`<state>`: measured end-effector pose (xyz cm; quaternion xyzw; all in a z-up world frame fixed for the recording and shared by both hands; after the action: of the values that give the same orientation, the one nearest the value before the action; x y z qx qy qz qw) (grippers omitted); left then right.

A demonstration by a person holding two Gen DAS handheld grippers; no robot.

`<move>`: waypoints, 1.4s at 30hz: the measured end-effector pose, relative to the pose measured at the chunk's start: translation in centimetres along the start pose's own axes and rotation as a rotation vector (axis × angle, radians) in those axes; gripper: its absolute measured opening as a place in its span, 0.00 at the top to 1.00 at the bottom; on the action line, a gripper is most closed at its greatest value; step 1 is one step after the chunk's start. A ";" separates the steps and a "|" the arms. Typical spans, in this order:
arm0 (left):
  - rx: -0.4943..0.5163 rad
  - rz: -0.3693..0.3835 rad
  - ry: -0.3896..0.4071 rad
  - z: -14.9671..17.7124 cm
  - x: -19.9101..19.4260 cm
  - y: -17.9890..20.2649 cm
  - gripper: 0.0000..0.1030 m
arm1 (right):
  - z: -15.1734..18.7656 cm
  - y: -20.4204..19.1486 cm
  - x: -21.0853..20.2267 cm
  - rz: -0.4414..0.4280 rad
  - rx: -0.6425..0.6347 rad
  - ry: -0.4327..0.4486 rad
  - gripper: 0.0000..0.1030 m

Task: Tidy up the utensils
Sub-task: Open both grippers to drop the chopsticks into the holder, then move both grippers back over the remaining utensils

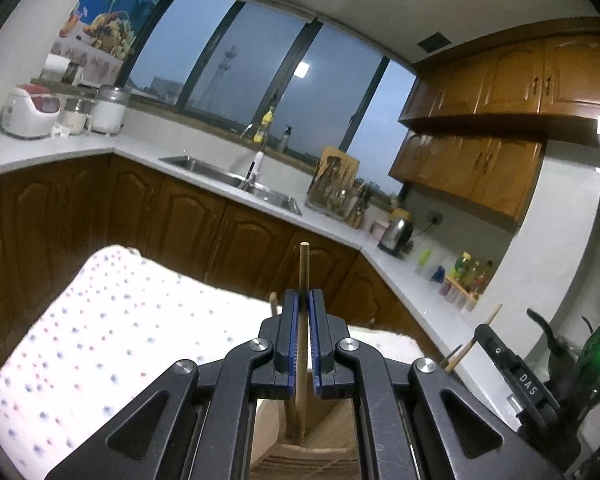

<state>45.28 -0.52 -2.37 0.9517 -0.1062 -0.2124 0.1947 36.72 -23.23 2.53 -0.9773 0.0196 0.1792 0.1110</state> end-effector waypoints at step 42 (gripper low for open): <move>0.018 -0.066 -0.027 0.2 -5.3 -0.6 0.11 | 1.5 1.2 -3.1 -0.070 0.068 -0.115 0.08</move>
<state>40.54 1.47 -0.89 0.9535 -0.0794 -0.2304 0.1774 33.20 -24.03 2.03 -0.9611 -0.0150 0.2303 0.1516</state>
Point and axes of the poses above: each gripper's, at about its wrist camera, not at the fingertips, and x roughly the way its jaws point, y to its right, z to its underside, the point moved 10 cm from there along x, roughly the way its jaws point, and after that the axes turned 6 degrees about -y, right-handed, at the moved point
